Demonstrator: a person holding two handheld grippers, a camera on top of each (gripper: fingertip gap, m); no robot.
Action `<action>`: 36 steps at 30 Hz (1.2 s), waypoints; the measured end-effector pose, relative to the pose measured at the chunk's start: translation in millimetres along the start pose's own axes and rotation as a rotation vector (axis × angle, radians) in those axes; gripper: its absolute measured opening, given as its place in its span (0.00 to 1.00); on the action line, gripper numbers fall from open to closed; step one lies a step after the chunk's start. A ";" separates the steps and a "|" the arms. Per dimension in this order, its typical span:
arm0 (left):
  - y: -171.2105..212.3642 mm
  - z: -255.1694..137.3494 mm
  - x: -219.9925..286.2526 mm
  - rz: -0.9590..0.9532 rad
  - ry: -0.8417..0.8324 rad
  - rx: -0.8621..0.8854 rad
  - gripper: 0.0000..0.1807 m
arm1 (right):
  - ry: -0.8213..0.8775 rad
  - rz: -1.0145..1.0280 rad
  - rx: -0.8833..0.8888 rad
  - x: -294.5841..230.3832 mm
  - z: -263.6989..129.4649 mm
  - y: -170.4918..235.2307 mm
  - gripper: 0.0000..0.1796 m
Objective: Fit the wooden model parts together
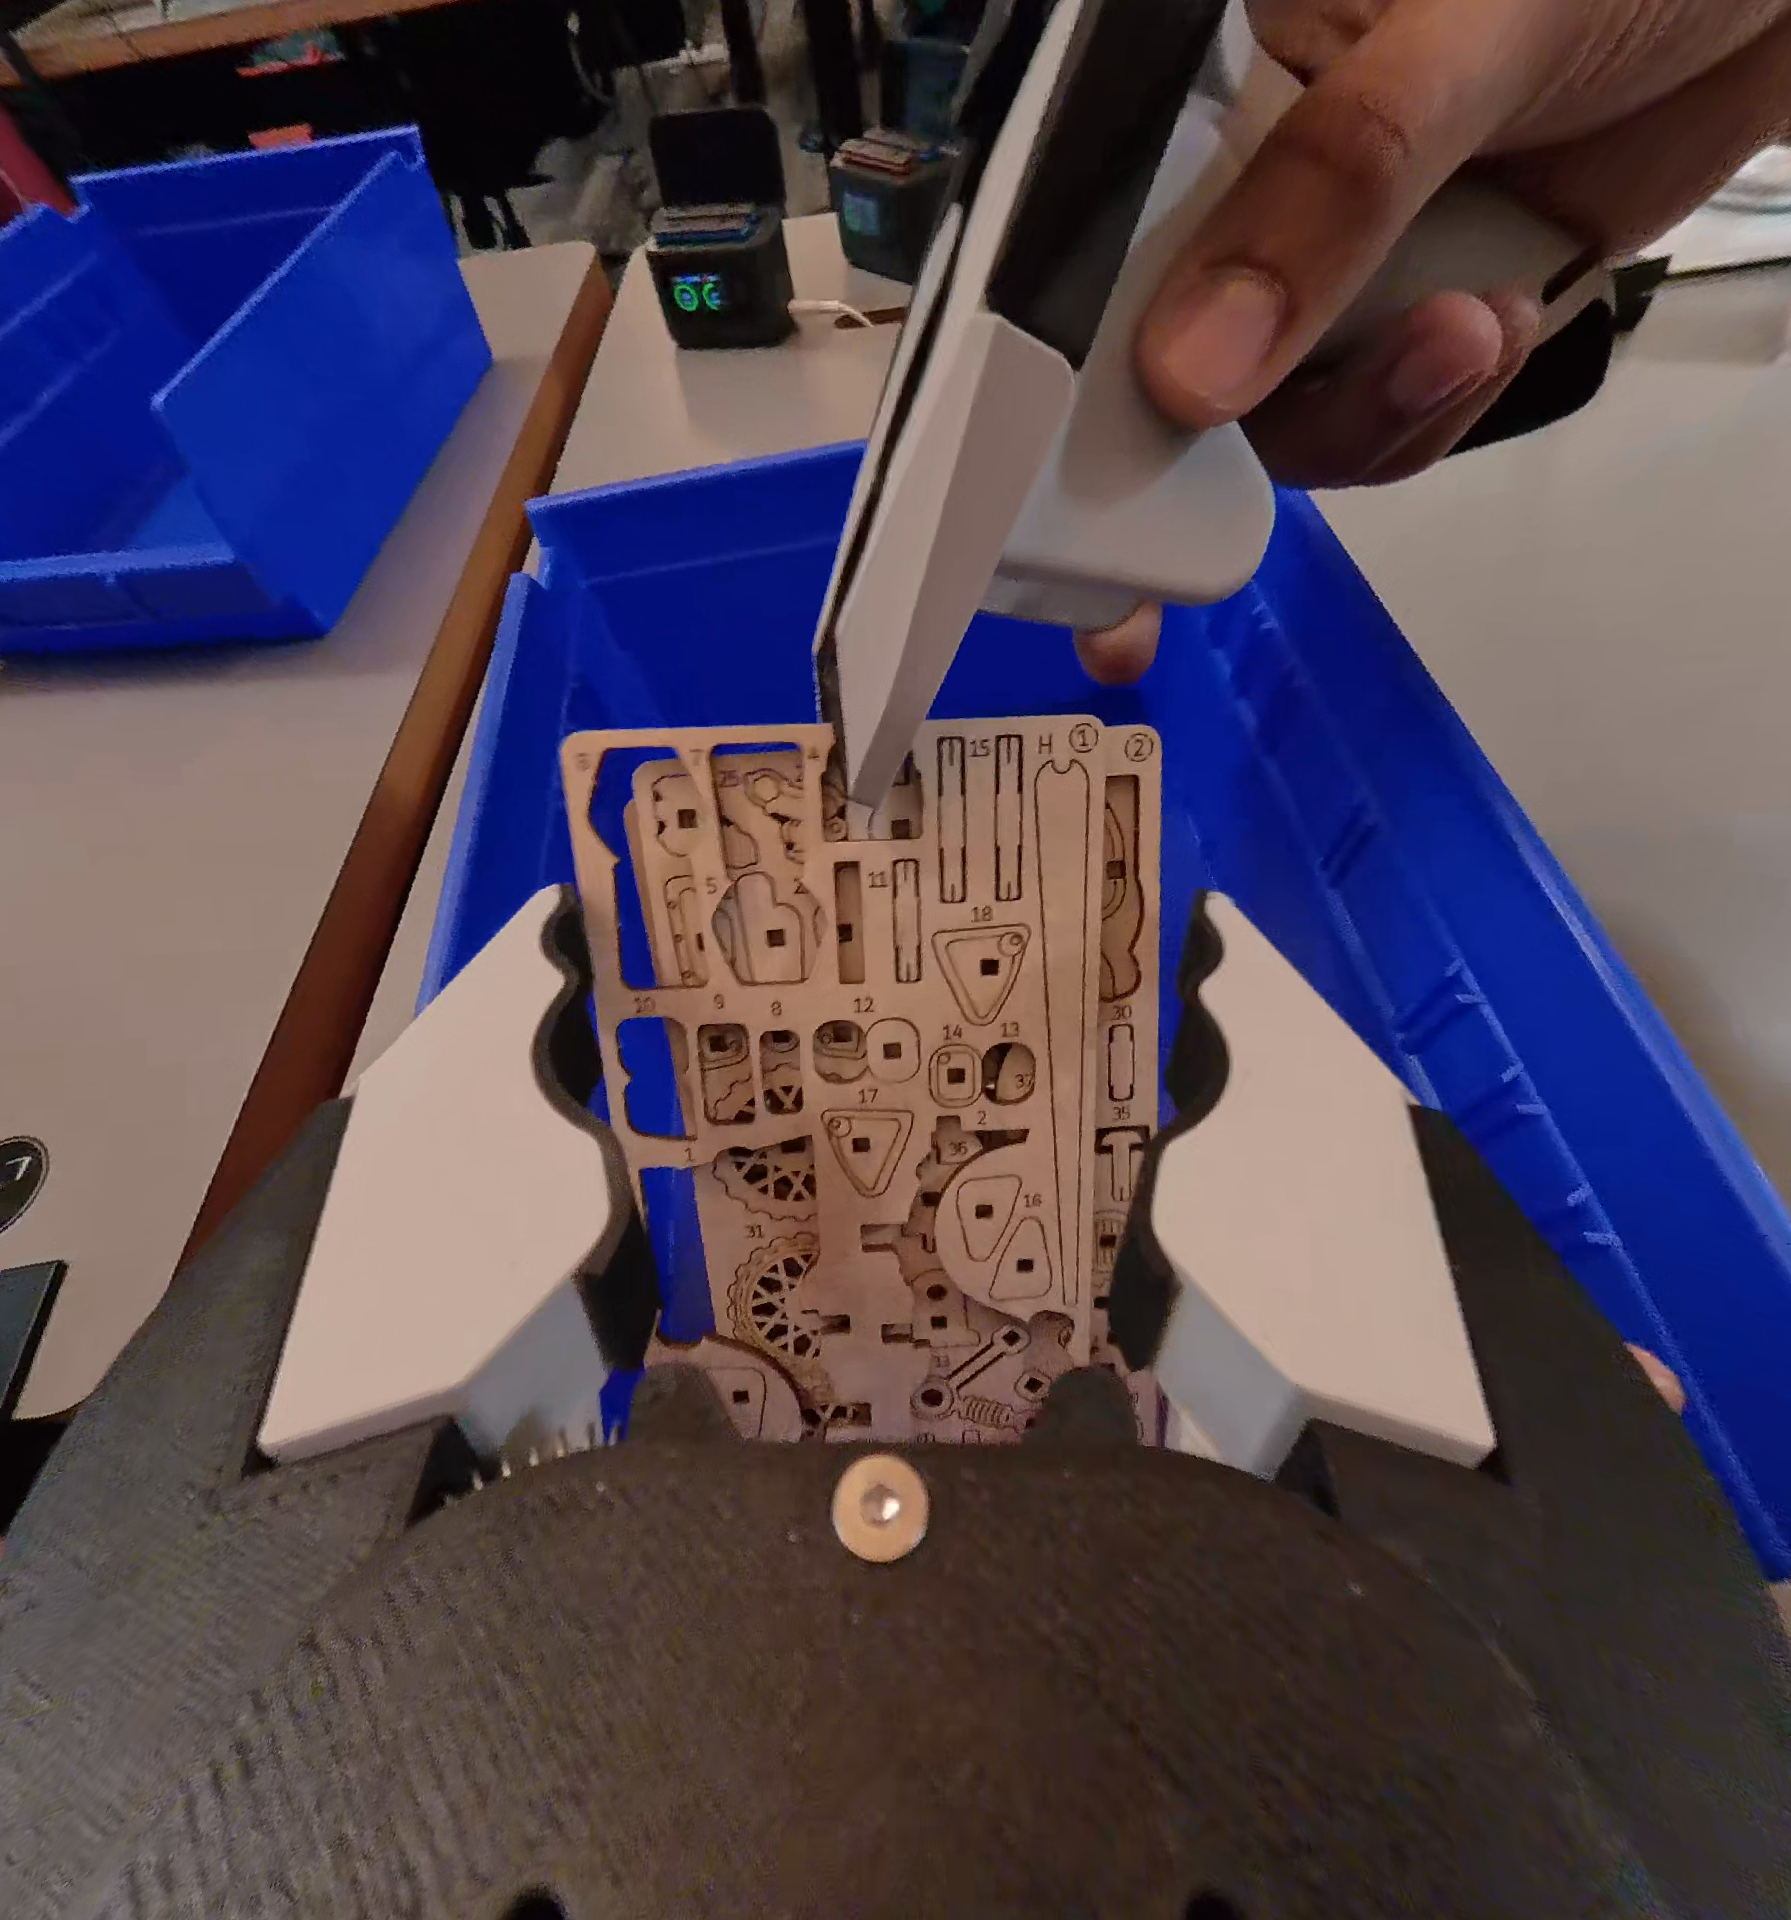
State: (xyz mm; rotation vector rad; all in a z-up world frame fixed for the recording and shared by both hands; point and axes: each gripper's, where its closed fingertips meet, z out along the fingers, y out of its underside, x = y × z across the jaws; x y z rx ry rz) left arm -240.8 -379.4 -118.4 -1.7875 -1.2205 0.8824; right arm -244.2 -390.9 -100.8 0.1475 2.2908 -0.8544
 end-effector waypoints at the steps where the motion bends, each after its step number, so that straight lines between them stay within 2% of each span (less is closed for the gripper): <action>1: 1.0 1.4 1.8 0.008 0.004 -0.008 0.65 | -0.009 0.005 0.005 -2.2 0.5 -1.0 0.07; 3: 3.7 3.7 6.0 0.014 0.018 -0.022 0.71 | 0.011 0.003 0.001 -0.4 1.7 -1.1 0.07; 5: 6.7 5.1 5.6 0.036 0.006 -0.028 0.70 | 0.019 0.000 -0.003 0.8 2.7 -0.3 0.07; 10: 20.3 13.0 -2.2 0.071 -0.055 -0.076 0.73 | -0.093 0.024 0.014 -18.0 4.5 -2.6 0.08; 13: 18.3 13.2 -3.6 0.070 -0.062 -0.053 0.70 | -0.055 -0.008 0.000 -16.2 5.6 -1.6 0.08; 16: 15.1 11.2 -3.7 0.073 -0.063 -0.027 0.64 | -0.070 -0.002 -0.009 -18.3 6.1 -0.9 0.13; 18: 13.9 9.9 -4.1 0.073 -0.065 -0.015 0.64 | -0.075 0.005 -0.010 -18.2 6.4 -0.9 0.16; 23: 9.1 5.1 -9.6 0.062 -0.084 0.031 0.64 | -0.030 0.021 0.007 -7.8 -1.3 -4.7 0.29; 26: 13.5 5.9 -9.3 0.047 -0.067 0.013 0.64 | -0.019 0.048 0.066 2.5 -11.4 -13.0 0.27; 29: 14.8 6.3 -10.1 0.054 -0.067 0.004 0.64 | 0.039 0.064 0.004 20.8 -7.6 -0.4 0.28; 33: 17.4 8.3 -9.4 0.059 -0.062 -0.017 0.64 | 0.141 0.141 0.029 50.2 -6.8 -5.0 0.29; 36: 19.4 10.9 -9.1 0.060 -0.057 -0.041 0.64 | 0.234 0.196 -0.053 78.2 2.1 6.6 0.33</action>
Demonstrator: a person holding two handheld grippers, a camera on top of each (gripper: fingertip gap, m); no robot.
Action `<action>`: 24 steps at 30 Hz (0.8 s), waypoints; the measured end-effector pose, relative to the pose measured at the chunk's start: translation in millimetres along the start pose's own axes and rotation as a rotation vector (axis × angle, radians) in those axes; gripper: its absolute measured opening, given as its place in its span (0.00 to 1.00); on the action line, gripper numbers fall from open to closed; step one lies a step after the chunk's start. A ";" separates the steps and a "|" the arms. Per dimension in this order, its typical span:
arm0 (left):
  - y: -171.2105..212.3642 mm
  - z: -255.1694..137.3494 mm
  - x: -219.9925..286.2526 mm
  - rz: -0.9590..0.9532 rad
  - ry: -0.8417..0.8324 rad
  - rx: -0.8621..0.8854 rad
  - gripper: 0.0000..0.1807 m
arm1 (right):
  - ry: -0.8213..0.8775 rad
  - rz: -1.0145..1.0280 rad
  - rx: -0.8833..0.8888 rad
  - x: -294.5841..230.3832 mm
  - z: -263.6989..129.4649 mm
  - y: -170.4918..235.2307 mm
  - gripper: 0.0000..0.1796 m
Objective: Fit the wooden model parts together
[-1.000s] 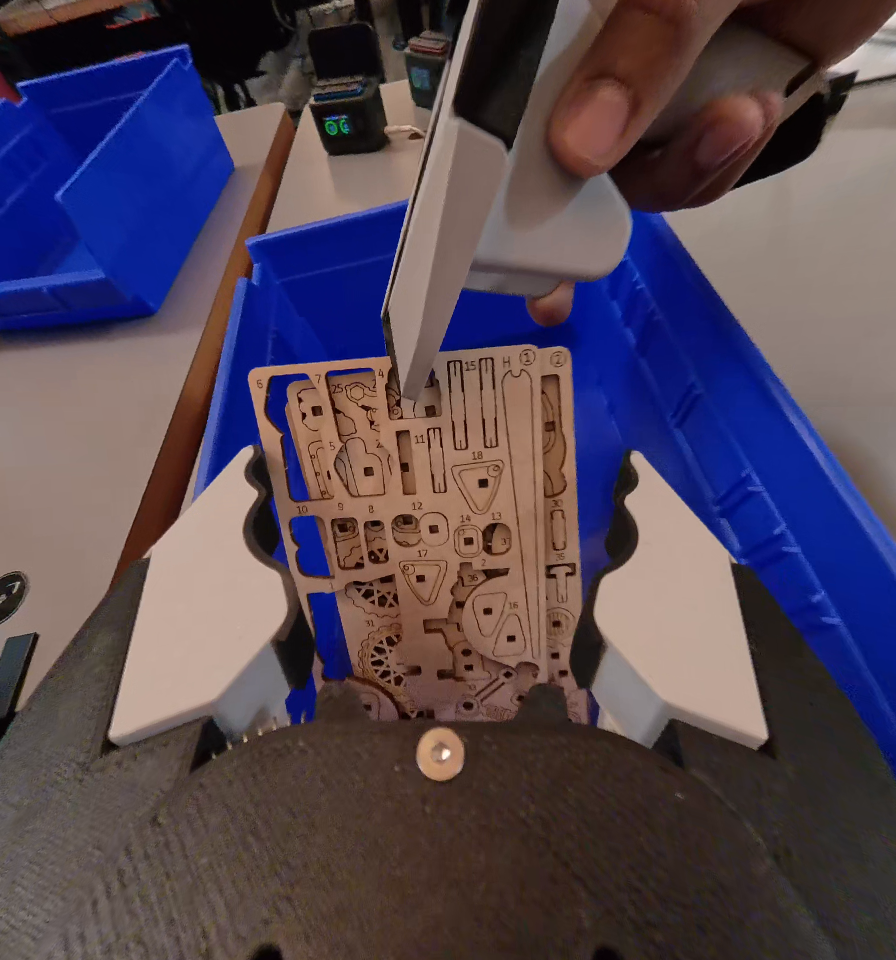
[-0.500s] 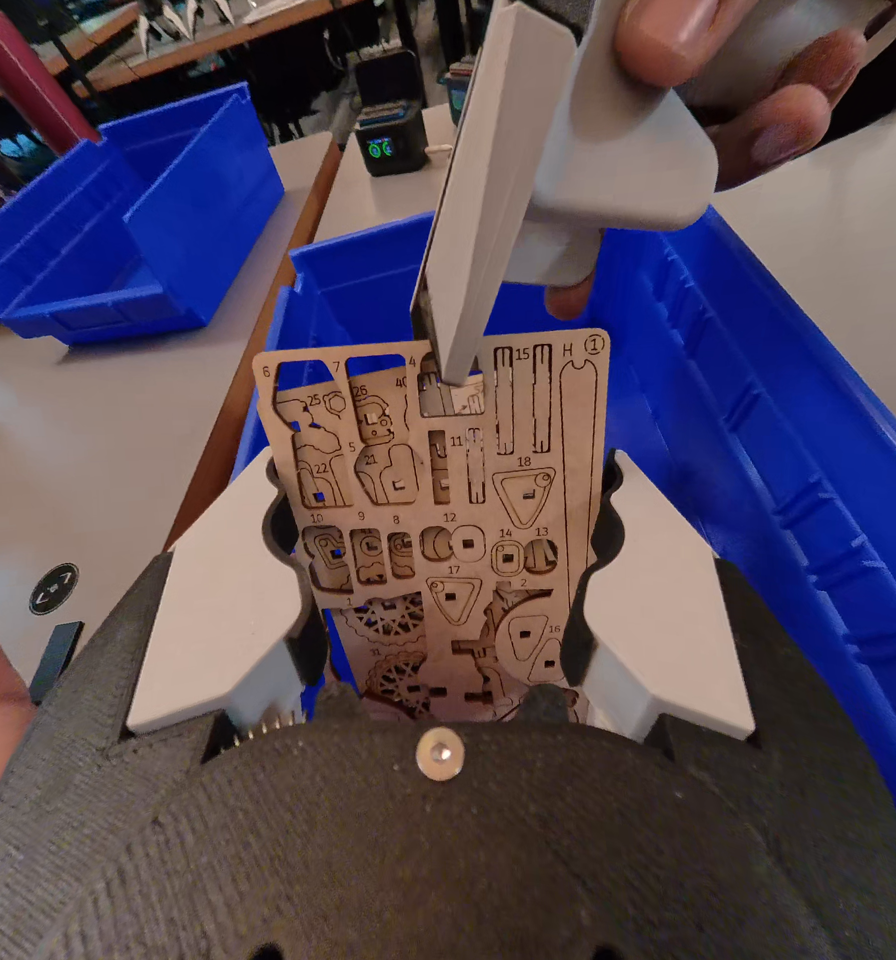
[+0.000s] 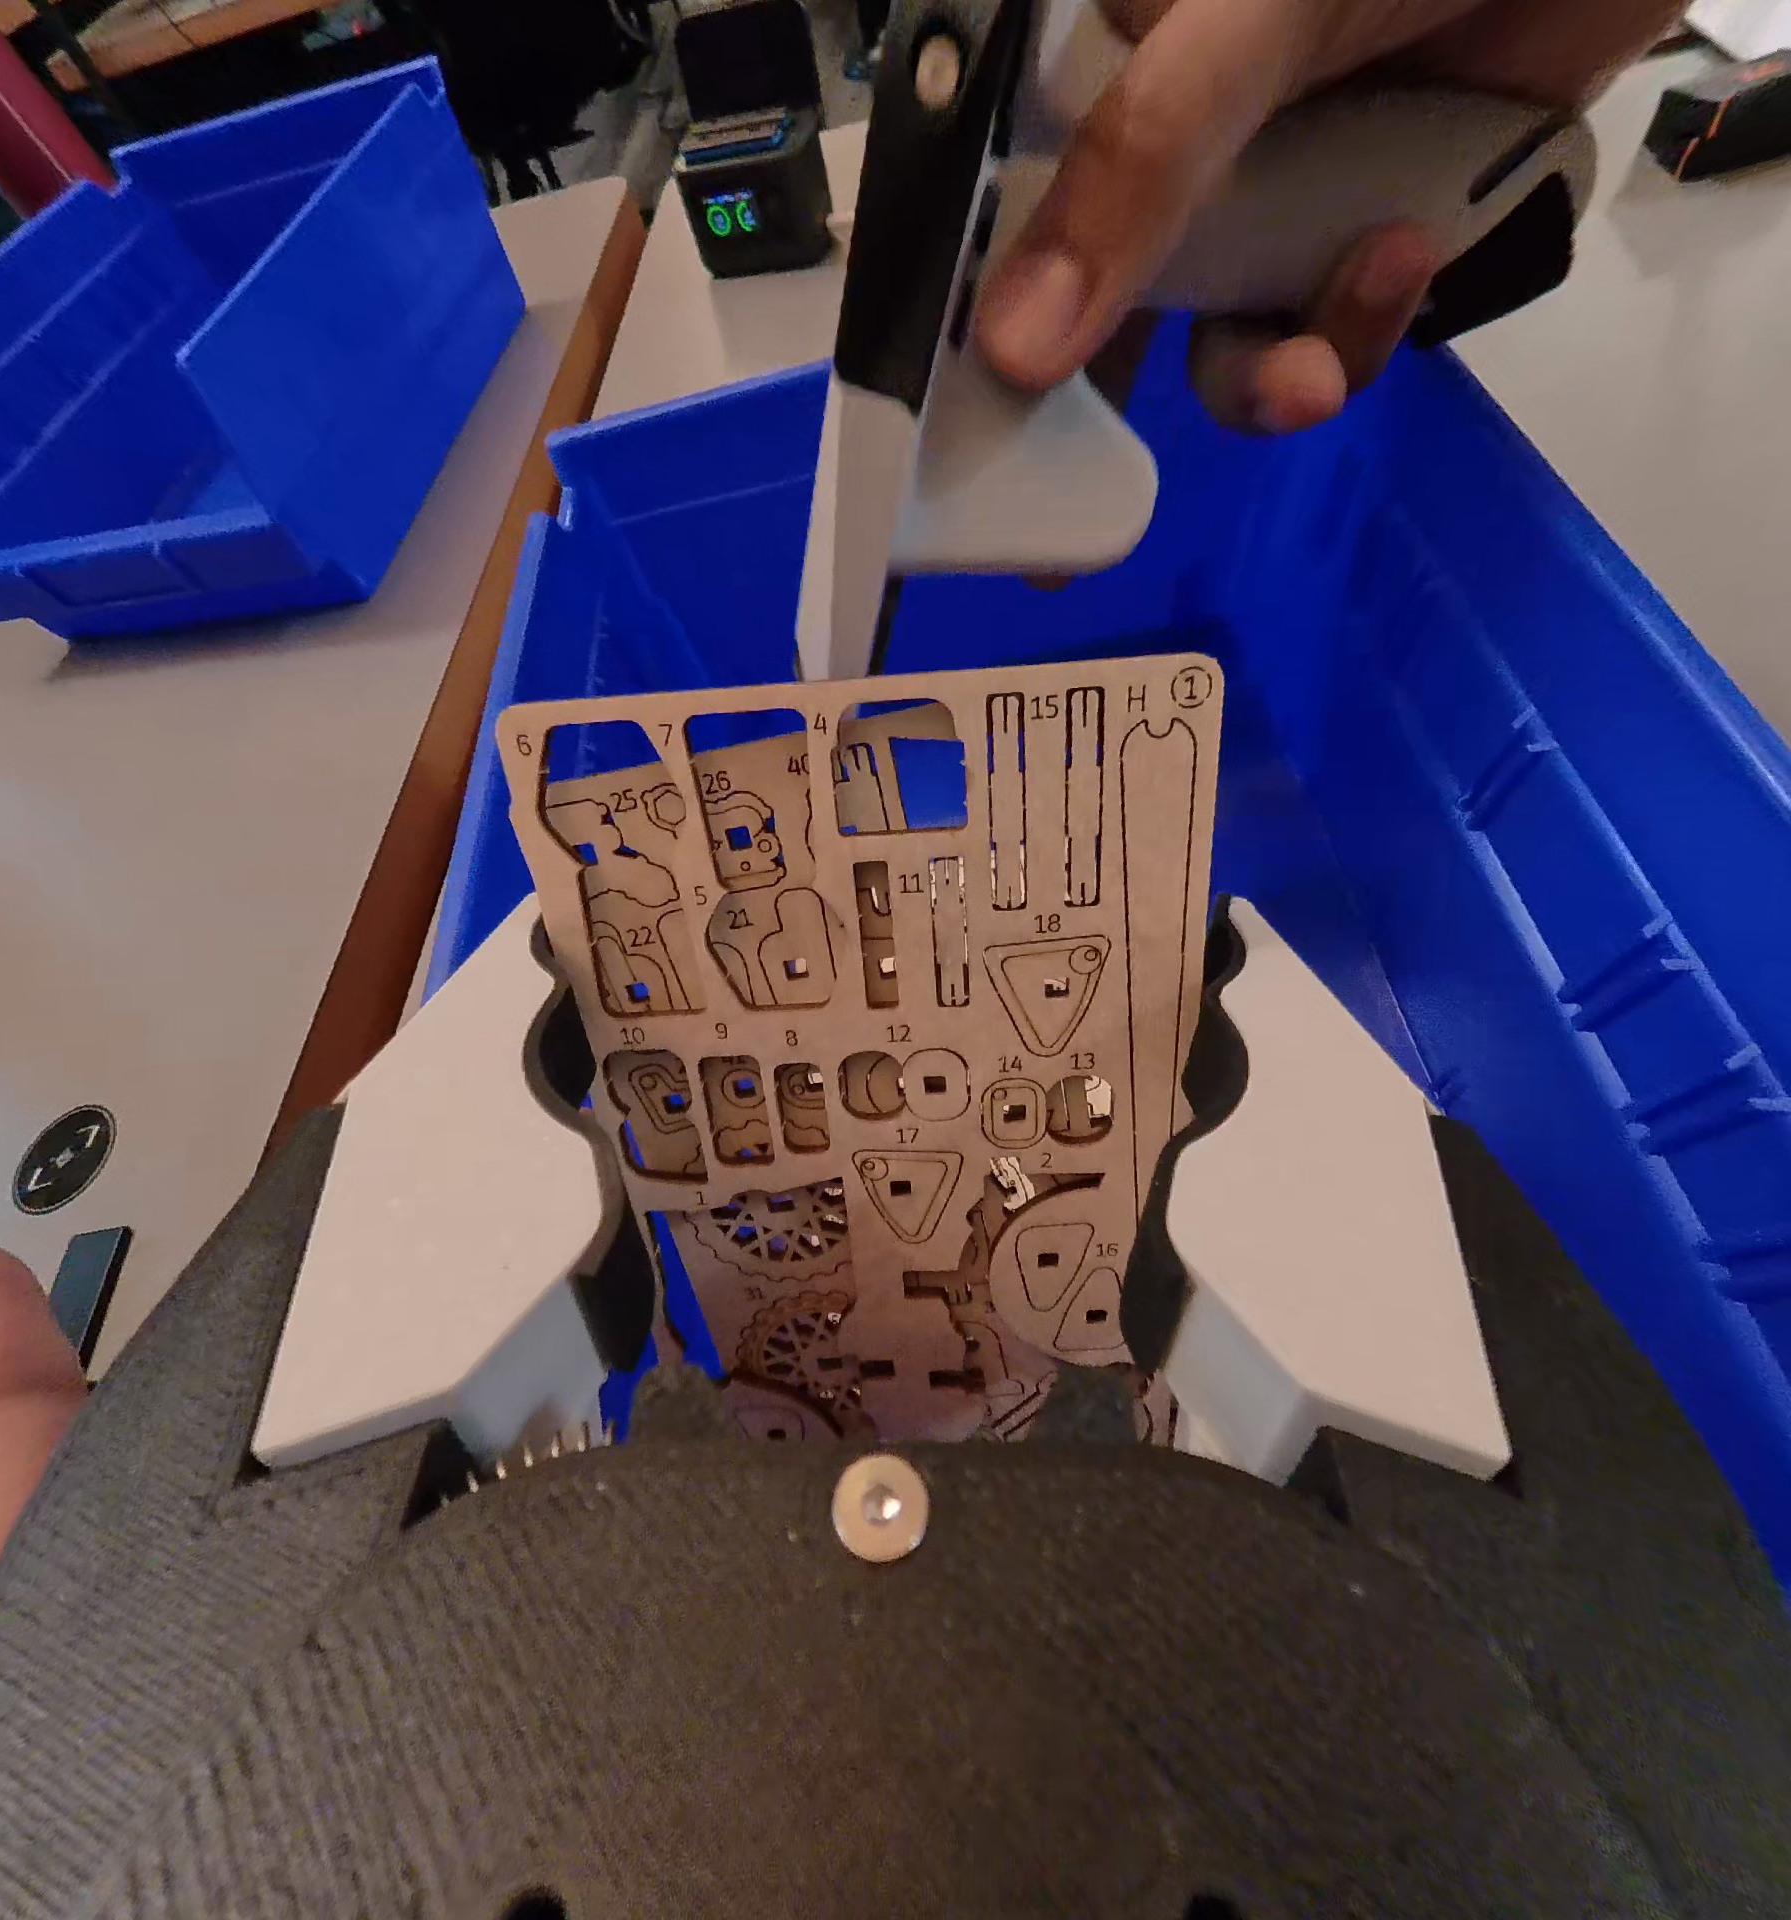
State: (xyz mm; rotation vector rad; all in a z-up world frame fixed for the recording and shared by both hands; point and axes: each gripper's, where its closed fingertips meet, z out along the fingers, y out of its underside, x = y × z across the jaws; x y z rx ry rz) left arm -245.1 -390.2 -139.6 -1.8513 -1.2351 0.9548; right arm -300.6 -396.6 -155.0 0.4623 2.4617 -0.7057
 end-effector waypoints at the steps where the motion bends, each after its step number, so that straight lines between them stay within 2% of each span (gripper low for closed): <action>1: 0.6 0.9 0.2 0.001 0.003 -0.009 0.64 | 0.035 0.004 -0.045 8.9 6.2 5.4 0.33; 3: 2.1 3.0 0.6 0.001 0.007 -0.027 0.64 | 0.044 0.023 -0.155 15.5 16.9 18.2 0.30; 8: 6.3 7.4 0.9 -0.003 0.015 -0.071 0.65 | 0.086 -0.017 -0.321 24.9 33.0 35.7 0.32; 14: 1.8 3.1 0.5 -0.048 0.051 -0.024 0.63 | -0.057 0.011 -0.426 11.1 41.3 49.1 0.24; 15: 1.3 2.6 0.4 -0.054 0.056 -0.020 0.63 | -0.064 0.024 -0.429 11.5 41.9 49.1 0.23; 19: -0.1 1.4 0.4 -0.061 0.064 -0.006 0.62 | -0.099 0.032 -0.429 7.6 41.6 48.4 0.27; 21: -0.6 0.7 -1.1 -0.063 0.054 0.003 0.63 | -0.132 0.039 -0.422 3.1 40.3 47.6 0.32; 24: -1.2 0.1 -1.2 -0.059 0.050 0.009 0.63 | -0.154 0.022 -0.402 -1.5 34.4 45.0 0.31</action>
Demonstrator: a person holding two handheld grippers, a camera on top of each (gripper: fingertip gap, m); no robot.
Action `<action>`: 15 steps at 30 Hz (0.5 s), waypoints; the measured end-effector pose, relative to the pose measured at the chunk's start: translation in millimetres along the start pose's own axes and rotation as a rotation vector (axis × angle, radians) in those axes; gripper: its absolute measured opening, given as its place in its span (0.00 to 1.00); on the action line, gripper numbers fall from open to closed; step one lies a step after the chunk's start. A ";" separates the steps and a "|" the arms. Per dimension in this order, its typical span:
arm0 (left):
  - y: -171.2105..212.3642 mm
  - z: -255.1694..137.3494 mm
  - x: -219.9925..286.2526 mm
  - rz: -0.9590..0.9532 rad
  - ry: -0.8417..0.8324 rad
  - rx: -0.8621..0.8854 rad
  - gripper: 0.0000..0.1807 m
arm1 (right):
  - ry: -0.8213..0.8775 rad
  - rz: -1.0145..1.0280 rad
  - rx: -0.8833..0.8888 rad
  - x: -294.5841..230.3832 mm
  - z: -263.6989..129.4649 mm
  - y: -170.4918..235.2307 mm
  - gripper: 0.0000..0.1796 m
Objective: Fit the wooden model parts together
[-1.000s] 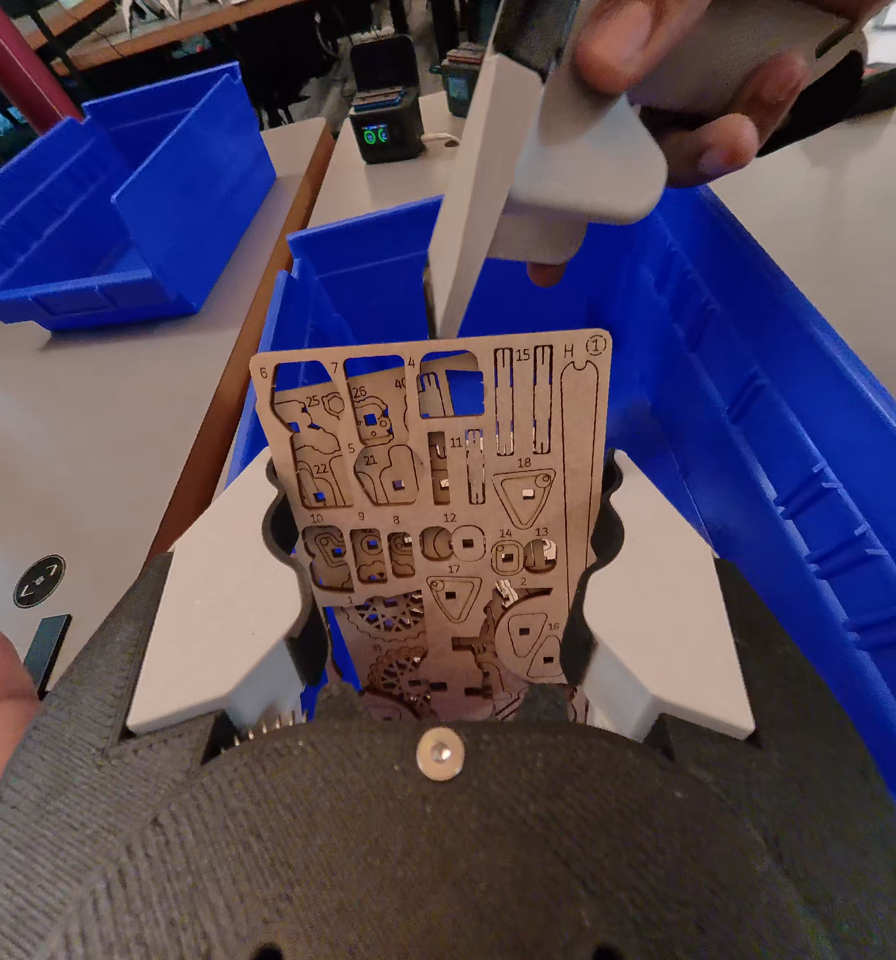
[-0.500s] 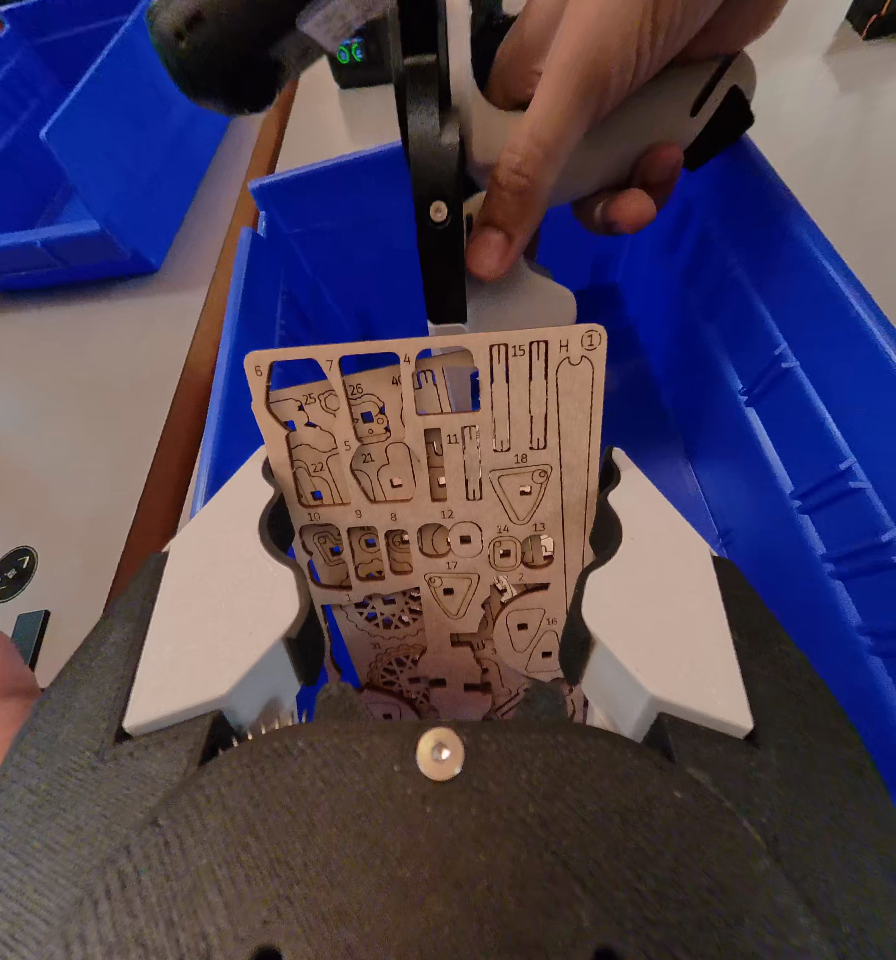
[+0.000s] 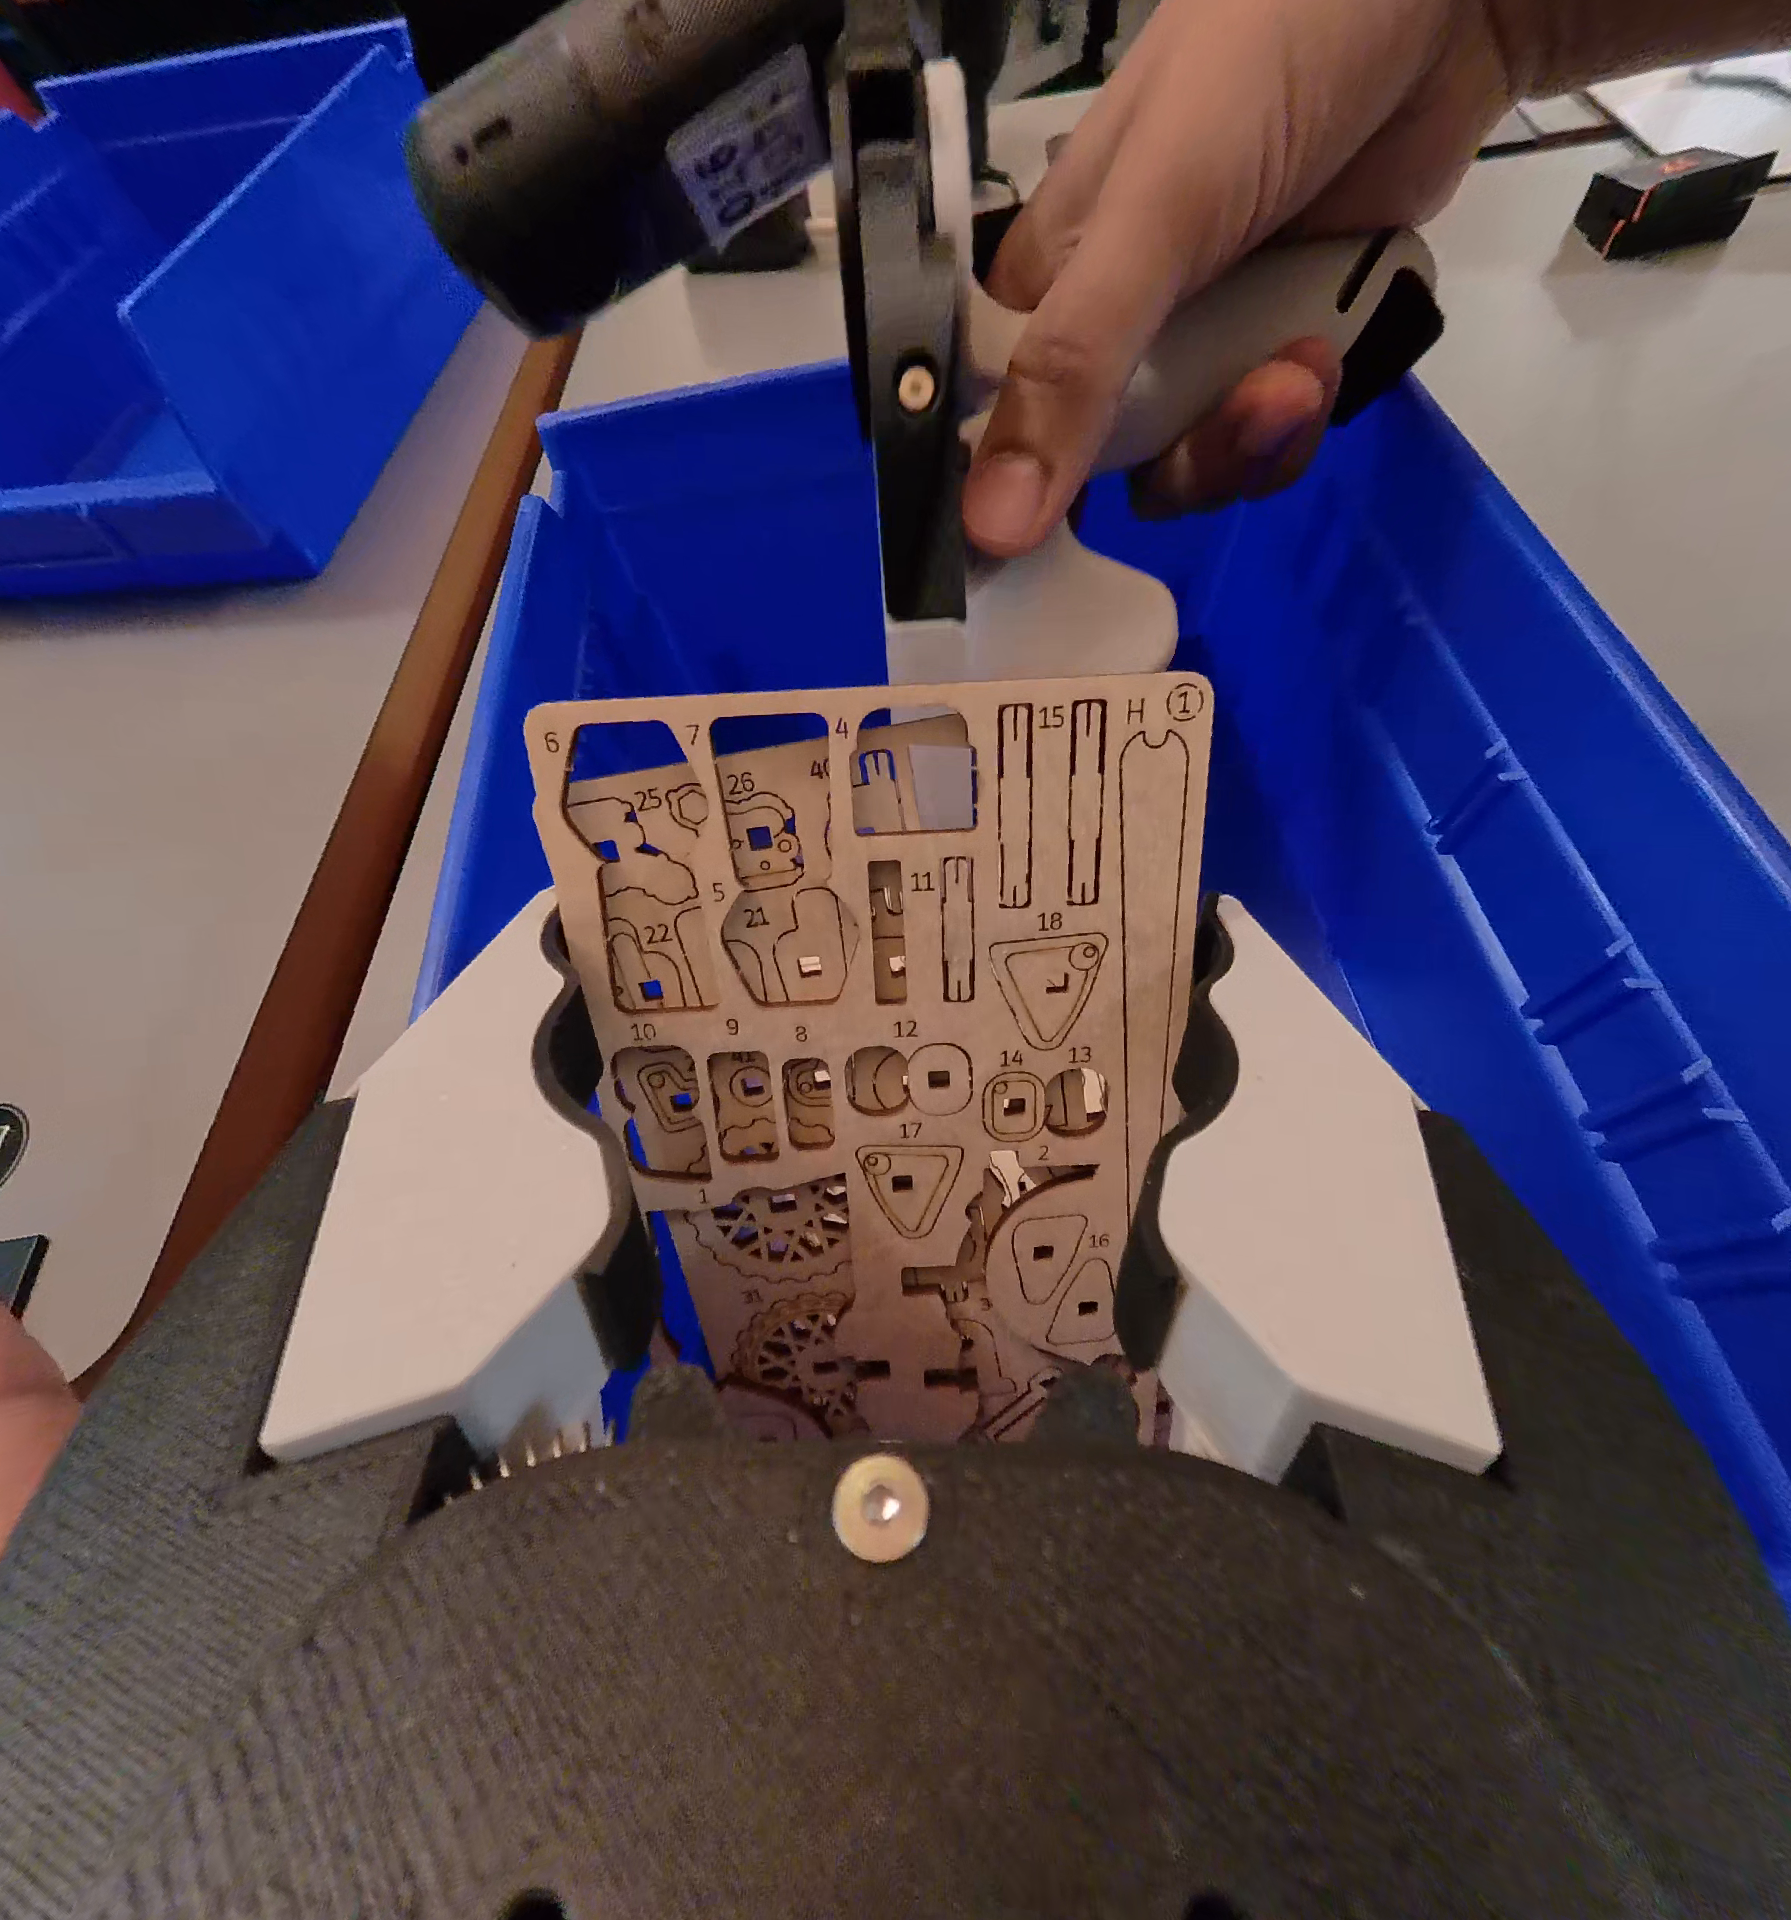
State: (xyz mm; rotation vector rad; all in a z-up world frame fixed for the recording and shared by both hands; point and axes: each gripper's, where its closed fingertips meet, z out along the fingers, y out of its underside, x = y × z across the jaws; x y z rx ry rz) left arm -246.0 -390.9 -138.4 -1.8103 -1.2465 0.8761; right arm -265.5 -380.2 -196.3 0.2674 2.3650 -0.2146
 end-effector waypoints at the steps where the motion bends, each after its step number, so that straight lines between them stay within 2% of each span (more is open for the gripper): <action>1: -0.3 -0.3 0.0 -0.004 0.003 0.004 0.63 | -0.013 -0.009 0.018 -3.2 -4.9 -0.8 0.29; 5: -4.0 -3.4 0.2 -0.026 0.027 0.037 0.63 | -0.225 0.017 0.164 -32.0 -37.7 -10.9 0.15; 6: -5.5 -4.4 0.9 -0.027 0.034 0.049 0.62 | -0.275 0.014 0.186 -39.0 -42.2 -11.1 0.15; 7: -6.6 -5.4 1.4 -0.029 0.039 0.059 0.63 | -0.299 0.009 0.186 -42.6 -41.8 -8.9 0.16; 9: -8.1 -7.0 3.2 -0.026 0.051 0.075 0.64 | -0.295 -0.007 0.169 -44.4 -32.8 -3.8 0.10; 12: -9.1 -8.3 3.6 -0.023 0.048 0.087 0.63 | -0.362 -0.036 0.159 -63.0 -23.8 -2.9 0.16; 15: -8.3 -8.5 3.9 -0.020 0.043 0.086 0.64 | -0.264 -0.087 0.125 -61.0 -14.4 -0.5 0.16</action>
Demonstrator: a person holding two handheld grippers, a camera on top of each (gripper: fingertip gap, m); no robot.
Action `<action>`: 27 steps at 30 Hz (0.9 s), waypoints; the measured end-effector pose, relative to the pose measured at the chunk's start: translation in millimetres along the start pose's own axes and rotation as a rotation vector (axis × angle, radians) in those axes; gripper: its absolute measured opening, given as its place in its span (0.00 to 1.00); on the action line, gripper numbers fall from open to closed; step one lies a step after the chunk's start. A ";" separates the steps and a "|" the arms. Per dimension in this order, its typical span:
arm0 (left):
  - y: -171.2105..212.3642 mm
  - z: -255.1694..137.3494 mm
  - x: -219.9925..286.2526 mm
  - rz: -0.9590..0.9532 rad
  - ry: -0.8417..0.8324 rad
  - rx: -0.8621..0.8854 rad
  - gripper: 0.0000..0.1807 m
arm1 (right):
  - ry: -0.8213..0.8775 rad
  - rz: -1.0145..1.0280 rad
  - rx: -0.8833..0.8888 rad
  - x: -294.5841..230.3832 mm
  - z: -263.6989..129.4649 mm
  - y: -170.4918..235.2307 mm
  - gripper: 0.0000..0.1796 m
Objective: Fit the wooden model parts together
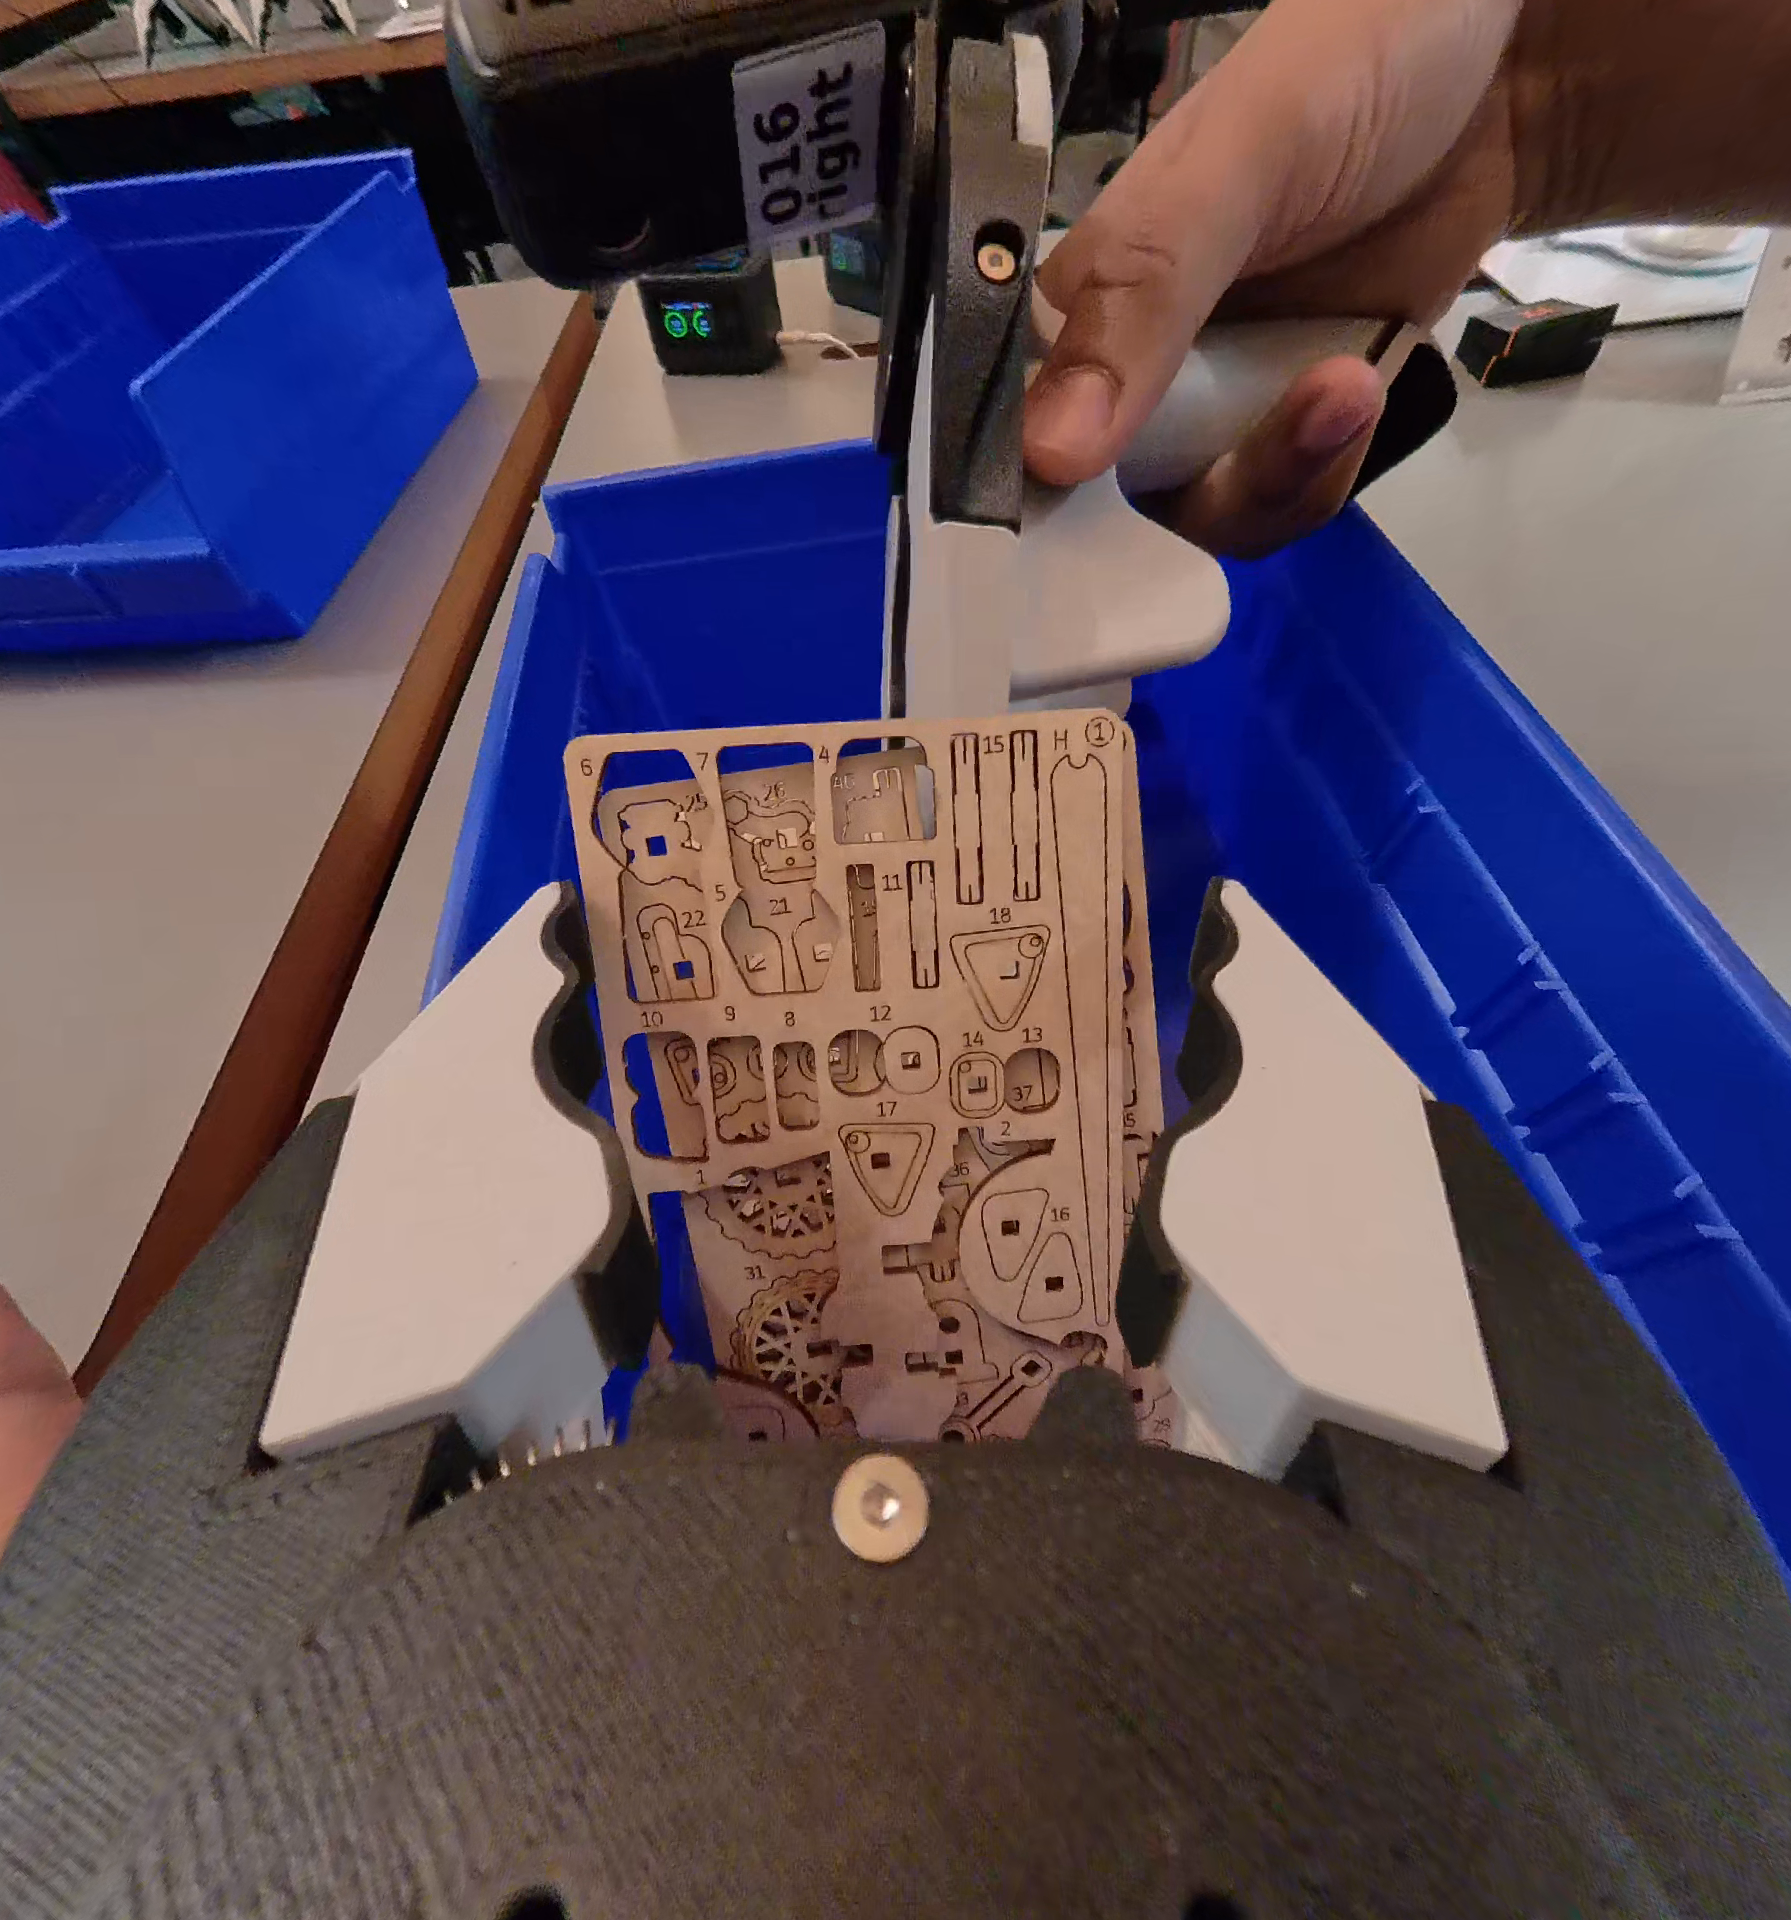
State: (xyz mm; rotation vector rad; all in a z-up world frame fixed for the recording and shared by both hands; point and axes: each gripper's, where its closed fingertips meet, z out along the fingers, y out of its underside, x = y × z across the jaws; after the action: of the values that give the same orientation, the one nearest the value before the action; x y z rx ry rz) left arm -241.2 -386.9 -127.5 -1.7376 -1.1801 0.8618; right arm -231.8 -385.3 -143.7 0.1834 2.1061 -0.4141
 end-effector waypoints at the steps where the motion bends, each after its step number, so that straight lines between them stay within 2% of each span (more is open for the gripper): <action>1: 0.4 0.4 0.0 0.002 -0.002 -0.004 0.64 | 0.007 -0.002 -0.003 -0.6 0.3 -0.2 0.15; 4: 0.9 1.0 -0.2 0.005 -0.003 -0.008 0.66 | -0.021 -0.007 0.034 -9.9 -1.3 -3.9 0.09; 8: 0.0 0.0 0.0 -0.003 0.006 0.002 0.65 | -0.093 -0.049 0.110 -28.6 -9.7 -6.2 0.19; 10: 0.1 -0.3 0.0 -0.004 0.008 0.005 0.65 | -0.114 -0.057 0.166 -35.2 -15.8 -9.1 0.16; 14: 3.8 1.4 1.6 0.013 0.009 -0.019 0.64 | -0.214 -0.079 0.204 -54.6 -22.0 -5.3 0.22; 18: 4.7 1.9 1.4 0.028 -0.008 -0.025 0.64 | -0.152 -0.122 0.203 -52.8 -17.3 -4.5 0.28; 21: 6.5 2.5 2.6 0.031 -0.002 -0.035 0.62 | -0.006 -0.132 0.176 -37.2 -10.1 -4.6 0.23; 24: 7.3 3.1 3.7 0.042 -0.001 -0.041 0.62 | 0.182 -0.150 0.141 -16.1 -3.5 -3.0 0.09; 27: 5.8 2.1 3.2 0.046 -0.011 -0.033 0.62 | 0.218 -0.173 0.137 -15.3 -2.2 -3.2 0.06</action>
State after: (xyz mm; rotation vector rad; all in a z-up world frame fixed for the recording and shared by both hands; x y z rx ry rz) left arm -239.9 -384.5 -133.9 -1.7951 -1.1711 0.8850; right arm -226.3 -387.1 -129.1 0.1303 2.3180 -0.6685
